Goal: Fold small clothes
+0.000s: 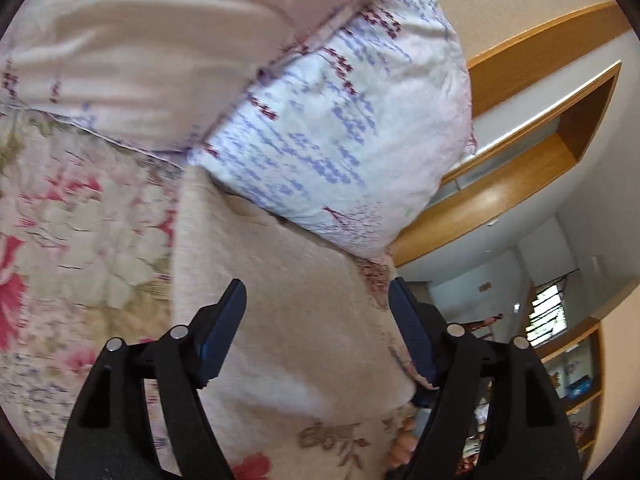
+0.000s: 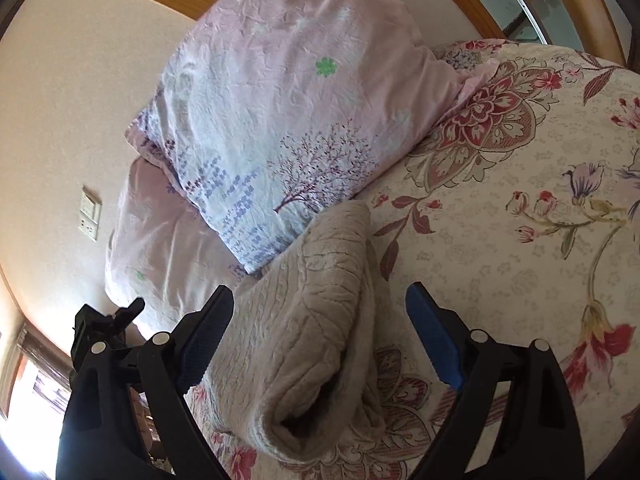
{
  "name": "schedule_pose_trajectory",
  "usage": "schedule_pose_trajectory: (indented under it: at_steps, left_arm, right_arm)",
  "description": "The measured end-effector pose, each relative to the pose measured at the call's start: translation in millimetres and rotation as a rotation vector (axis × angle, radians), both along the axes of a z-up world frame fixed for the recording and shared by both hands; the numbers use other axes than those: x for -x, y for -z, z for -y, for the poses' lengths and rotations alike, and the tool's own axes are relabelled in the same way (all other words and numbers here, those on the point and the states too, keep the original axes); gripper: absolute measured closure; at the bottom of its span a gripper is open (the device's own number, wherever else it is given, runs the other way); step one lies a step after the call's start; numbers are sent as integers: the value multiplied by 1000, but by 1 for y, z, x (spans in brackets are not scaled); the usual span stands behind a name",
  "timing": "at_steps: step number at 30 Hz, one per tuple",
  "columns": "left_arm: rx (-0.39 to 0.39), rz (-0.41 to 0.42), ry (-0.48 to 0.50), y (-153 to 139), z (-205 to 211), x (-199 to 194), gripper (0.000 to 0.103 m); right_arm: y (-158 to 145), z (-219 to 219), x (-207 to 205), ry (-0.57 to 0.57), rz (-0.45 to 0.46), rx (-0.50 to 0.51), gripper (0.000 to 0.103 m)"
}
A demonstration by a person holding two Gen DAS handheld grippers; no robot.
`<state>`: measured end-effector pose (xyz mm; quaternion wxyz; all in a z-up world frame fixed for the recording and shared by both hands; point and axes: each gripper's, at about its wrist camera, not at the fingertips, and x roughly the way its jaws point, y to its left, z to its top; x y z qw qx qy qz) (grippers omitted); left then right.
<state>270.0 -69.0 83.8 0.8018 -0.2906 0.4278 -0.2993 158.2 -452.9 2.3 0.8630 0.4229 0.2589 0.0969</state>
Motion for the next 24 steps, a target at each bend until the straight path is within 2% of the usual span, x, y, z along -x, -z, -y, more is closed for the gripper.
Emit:
schedule_pose_trajectory:
  at_steps: [3,6,9,10,11,13,16,20,22,24]
  left_arm:
    - [-88,-26,-29,19,-23,-2,29]
    - [-94,-95,-32,46,-26,-5,29]
    - [-93,-127,-3,59,-19,-4,29]
    - [-97,-128,5,62,-15,-1,29]
    - [-99,-125,17,63,-11,0,29]
    - [-113,-116,46,65,-5,4,29]
    - [-129,-99,84,66,2,10,29]
    - [-143,-79,118,66,7,15,29]
    - [-157,-69,135,67,10,17,29]
    - [-175,-58,155,69,14,19,29]
  right_arm:
    - [-5,8,-18,-44,-98,-26,13]
    - [1,8,-41,-92,-178,-46,16]
    - [11,3,-56,-123,-235,-60,26]
    - [14,0,-60,-137,-247,-64,39]
    - [16,-4,-62,-149,-256,-57,60]
    - [18,-12,-64,-163,-260,-15,76]
    - [2,-23,-58,-156,-176,113,83]
    - [-30,-32,-49,-108,-49,284,85]
    - [-33,-36,-50,-81,-58,366,85]
    - [-19,-32,-56,-60,-132,390,86]
